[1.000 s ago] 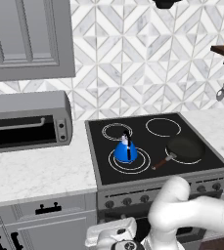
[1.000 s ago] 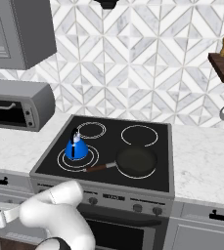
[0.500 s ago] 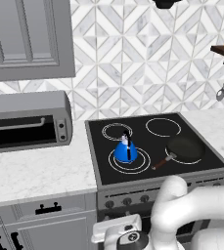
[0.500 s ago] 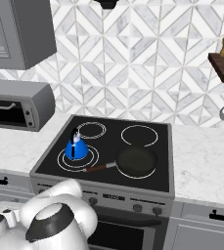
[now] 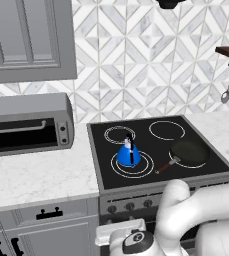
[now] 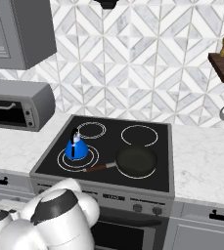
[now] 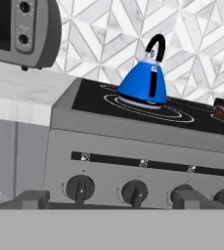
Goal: Pick the kettle from the counter and place it on a stove burner. Then turn the burner on.
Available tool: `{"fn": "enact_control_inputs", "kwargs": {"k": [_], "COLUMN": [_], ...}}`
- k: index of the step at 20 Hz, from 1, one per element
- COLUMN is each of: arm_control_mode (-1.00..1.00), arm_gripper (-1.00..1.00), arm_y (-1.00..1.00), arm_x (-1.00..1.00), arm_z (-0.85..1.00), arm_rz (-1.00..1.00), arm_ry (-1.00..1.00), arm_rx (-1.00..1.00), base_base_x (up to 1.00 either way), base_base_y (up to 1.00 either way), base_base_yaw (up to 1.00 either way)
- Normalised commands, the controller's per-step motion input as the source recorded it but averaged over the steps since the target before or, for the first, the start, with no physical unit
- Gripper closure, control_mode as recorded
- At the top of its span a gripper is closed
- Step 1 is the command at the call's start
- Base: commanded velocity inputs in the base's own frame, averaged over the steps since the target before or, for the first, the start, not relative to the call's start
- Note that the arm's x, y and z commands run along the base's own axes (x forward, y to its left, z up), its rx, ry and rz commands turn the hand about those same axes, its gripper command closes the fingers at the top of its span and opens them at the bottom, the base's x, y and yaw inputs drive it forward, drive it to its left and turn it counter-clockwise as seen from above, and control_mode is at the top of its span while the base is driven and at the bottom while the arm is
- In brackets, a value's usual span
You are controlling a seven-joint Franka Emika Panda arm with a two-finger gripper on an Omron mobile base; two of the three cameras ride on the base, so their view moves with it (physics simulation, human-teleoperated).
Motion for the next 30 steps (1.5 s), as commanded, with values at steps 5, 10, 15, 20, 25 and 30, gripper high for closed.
{"fn": "enact_control_inputs", "kwargs": {"k": [5,10,15,20,25,30], "arm_control_mode": [-1.00,-1.00,-1.00,-1.00,-1.00,-1.00], "arm_gripper": [-1.00,-1.00,-1.00,-1.00,-1.00,-1.00], "arm_y": [0.00,0.00,-0.13,-0.50,-0.19,-0.30], "arm_x": [0.22,0.35,0.35,0.38,0.54,0.37], "arm_z": [-0.02,-0.11,-0.30,-0.30,-0.04,-0.05], "arm_rz": [0.00,0.00,0.00,0.00,0.00,0.03], "arm_ry": [-0.02,-0.01,0.00,0.00,0.00,0.00], "arm_rx": [0.00,0.01,0.01,0.07,0.03,0.00], "base_base_x": [0.00,0.00,0.00,0.00,0.00,0.00], "base_base_y": [0.00,0.00,0.00,0.00,0.00,0.00], "base_base_yaw": [0.00,0.00,0.00,0.00,0.00,0.00]}}
